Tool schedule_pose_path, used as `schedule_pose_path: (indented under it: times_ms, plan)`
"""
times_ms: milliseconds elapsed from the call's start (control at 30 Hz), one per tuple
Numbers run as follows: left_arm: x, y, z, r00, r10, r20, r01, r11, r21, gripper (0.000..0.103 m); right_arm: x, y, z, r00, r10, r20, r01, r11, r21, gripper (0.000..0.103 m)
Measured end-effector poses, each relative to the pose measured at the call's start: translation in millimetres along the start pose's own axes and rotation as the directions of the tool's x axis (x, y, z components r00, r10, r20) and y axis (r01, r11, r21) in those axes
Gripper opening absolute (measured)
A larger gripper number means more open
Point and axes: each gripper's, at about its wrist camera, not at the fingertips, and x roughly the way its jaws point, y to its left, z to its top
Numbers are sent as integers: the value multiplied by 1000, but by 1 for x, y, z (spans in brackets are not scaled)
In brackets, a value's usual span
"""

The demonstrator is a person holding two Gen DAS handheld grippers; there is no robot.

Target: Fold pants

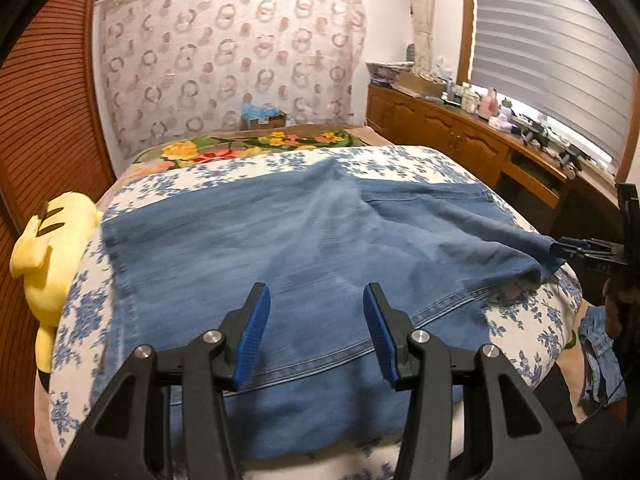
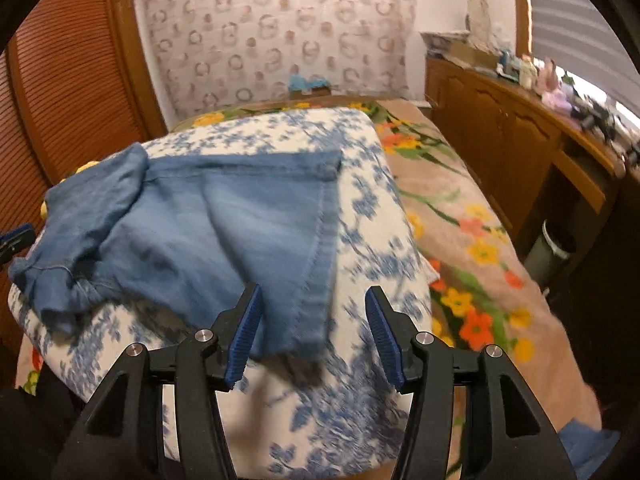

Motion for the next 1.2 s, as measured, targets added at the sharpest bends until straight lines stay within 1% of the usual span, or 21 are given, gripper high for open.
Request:
schedule_pose_path:
  times_ms: [200, 333, 467, 533, 633, 700, 767, 900, 1033, 1167, 1200]
  plan:
    - [11, -19, 3, 999, -21, -32, 22, 999, 32, 48, 8, -9, -9, 999, 45, -9, -45, 998, 38, 54]
    - [16, -26, 3, 998, -27, -48, 29, 999, 39, 48, 12, -8, -13, 997, 71, -10, -71, 997, 44, 55]
    - [22, -32, 4, 998, -30, -61, 33, 998, 47, 48, 14, -7, -13, 997, 79, 5, -79, 996, 48, 54]
    - [25, -35, 5, 997, -33, -65, 37, 998, 48, 48, 14, -7, -12, 996, 84, 8, -85, 995, 47, 51]
    - [28, -38, 5, 997, -34, -71, 37, 998, 50, 48, 16, -5, -11, 995, 95, 8, -95, 995, 36, 39]
    - [28, -38, 5, 997, -32, -73, 35, 998, 51, 48, 17, -3, -9, 995, 103, 8, -103, 994, 32, 21]
    - [28, -37, 4, 997, -28, -72, 32, 998, 49, 48, 16, -2, -7, 993, 115, 18, -116, 993, 28, 16]
    - [24, -36, 5, 998, -22, -65, 24, 999, 44, 48, 7, 0, 2, 989, 133, 59, -135, 990, 27, 15]
    - [19, -33, 5, 998, -21, -55, 23, 999, 38, 48, -4, 7, 19, 983, 158, 98, -160, 987, 13, 14]
    - [15, -30, 5, 999, -20, -48, 21, 999, 34, 48, -16, 23, 38, 973, 189, 135, -187, 982, -23, 14]
    - [14, -29, 5, 999, -19, -46, 21, 999, 30, 48, -21, 30, 46, 967, 204, 150, -200, 979, -40, 14]
